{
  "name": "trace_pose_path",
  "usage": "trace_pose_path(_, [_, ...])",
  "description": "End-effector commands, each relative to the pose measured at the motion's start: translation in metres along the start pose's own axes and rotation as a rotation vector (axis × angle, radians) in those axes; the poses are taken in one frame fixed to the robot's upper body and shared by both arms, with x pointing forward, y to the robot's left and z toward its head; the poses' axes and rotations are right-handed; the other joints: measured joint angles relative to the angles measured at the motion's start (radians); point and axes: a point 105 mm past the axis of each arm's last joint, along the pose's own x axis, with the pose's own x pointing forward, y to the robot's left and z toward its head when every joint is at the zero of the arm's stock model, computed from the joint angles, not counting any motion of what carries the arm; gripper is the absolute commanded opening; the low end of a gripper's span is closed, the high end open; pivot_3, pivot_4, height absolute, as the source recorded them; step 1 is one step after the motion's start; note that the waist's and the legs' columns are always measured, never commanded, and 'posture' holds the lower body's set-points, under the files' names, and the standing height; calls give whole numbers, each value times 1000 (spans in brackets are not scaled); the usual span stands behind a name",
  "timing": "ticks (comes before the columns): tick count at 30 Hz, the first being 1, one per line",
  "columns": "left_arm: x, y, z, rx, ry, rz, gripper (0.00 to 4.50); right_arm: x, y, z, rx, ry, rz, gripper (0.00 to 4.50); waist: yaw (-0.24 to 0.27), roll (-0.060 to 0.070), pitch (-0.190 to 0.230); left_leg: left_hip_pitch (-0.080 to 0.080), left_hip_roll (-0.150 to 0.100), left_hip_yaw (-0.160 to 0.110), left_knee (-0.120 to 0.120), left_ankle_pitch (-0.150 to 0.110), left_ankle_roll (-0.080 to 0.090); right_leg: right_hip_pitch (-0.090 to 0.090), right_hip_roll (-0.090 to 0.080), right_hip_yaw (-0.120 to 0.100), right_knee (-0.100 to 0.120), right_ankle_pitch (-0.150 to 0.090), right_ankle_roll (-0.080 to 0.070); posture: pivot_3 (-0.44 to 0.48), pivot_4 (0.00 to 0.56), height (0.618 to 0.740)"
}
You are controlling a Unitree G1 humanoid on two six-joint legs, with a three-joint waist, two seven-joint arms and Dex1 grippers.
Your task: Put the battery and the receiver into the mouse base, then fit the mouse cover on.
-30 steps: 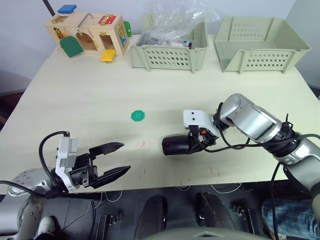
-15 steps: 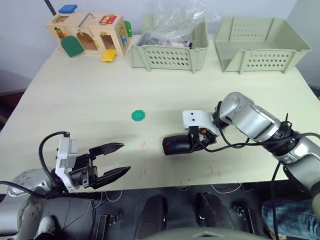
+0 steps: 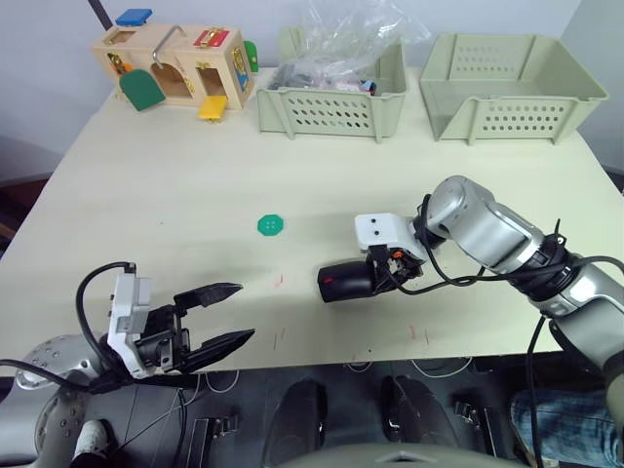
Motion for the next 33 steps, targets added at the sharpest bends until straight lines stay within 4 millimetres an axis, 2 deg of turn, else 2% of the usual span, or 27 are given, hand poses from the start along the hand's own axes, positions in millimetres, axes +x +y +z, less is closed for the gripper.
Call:
trace_pose_path(1, [-1, -2, 5, 34, -7, -6, 4267, -5, -3, 2, -39, 25, -29, 2545, 0, 0, 0, 0, 0, 0, 0, 0, 0, 0, 0, 0, 0, 0, 0, 0, 150, 740])
trace_pose_path(8, [0, -1, 4, 32, -6, -9, 4267, -3, -2, -2, -21, 30, -13, 2545, 0, 0, 0, 0, 0, 0, 0, 0, 0, 0, 0, 0, 0, 0, 0, 0, 150, 740])
trace_pose_path(24, [1, -1, 3, 27, -6, -17, 4267, -10, -3, 10, -81, 28, -20, 2545, 0, 0, 0, 0, 0, 0, 0, 0, 0, 0, 0, 0, 0, 0, 0, 0, 150, 740])
trace_pose_path(33, [3, -2, 2, 20, -9, -25, 4267, -11, -7, 8, -79, 38, -11, 2545, 0, 0, 0, 0, 0, 0, 0, 0, 0, 0, 0, 0, 0, 0, 0, 0, 150, 740])
